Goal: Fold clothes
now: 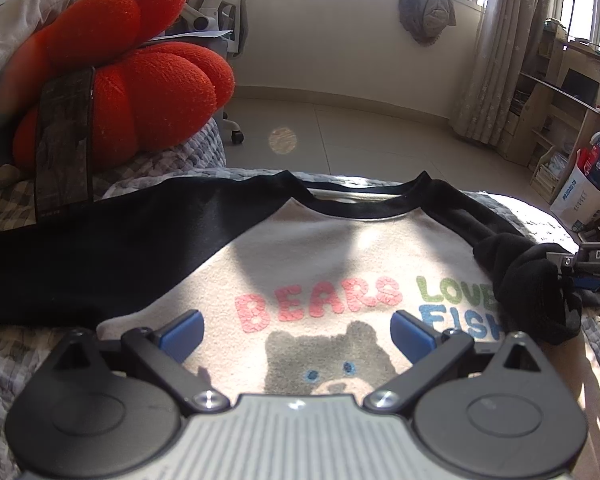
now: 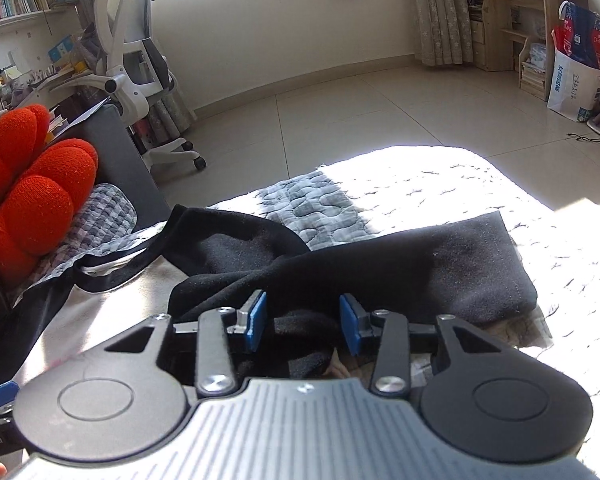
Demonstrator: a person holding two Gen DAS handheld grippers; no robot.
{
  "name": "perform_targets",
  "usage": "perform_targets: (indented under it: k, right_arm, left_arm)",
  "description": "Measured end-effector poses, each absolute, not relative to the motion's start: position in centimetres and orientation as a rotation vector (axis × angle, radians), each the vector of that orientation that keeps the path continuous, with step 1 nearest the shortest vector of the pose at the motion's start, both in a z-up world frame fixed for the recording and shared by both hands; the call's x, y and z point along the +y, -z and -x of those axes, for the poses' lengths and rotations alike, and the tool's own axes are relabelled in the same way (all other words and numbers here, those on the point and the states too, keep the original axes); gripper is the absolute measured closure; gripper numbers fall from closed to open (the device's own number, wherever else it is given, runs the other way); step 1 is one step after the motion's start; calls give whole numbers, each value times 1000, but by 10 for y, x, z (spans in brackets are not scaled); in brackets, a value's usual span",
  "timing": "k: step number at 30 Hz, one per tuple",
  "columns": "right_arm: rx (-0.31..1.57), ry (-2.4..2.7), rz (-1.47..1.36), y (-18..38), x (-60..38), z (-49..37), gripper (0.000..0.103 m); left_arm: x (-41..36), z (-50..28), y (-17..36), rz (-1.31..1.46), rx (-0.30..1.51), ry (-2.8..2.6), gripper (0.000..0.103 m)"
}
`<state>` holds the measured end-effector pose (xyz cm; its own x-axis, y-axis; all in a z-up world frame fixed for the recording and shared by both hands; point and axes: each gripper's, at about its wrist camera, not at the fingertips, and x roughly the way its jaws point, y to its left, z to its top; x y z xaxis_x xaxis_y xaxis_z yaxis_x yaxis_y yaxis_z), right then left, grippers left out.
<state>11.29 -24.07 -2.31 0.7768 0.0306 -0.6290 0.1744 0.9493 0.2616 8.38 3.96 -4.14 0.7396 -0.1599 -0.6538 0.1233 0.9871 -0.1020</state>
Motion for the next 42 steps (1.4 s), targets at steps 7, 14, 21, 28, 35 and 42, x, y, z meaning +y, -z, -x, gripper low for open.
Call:
perform_targets:
  k: [7,14,21,28,35,42]
  right_arm:
    - [583,104,-290,8,-236,-105,89]
    - [431,39,-305,-17,-231,-89,89]
    - [334,-135,-289,-30,-213,-78,89]
    - [356,-352,-251,-29,-186,-77,89]
    - [473,-534,-102,-23,-148,-74,89]
    - [597,-394,-83,-9,-160,-82,75]
  left_arm:
    - [40,-83,40,56,721,159,3]
    - [45,-83,35,89,730,188,5]
    - [61,-82,26,220,758,252,7]
    - [93,-84,26,508,790,306,7]
    - [105,-87,34,628,820,299,8]
    - [94,-88,34,542,827,286,8]
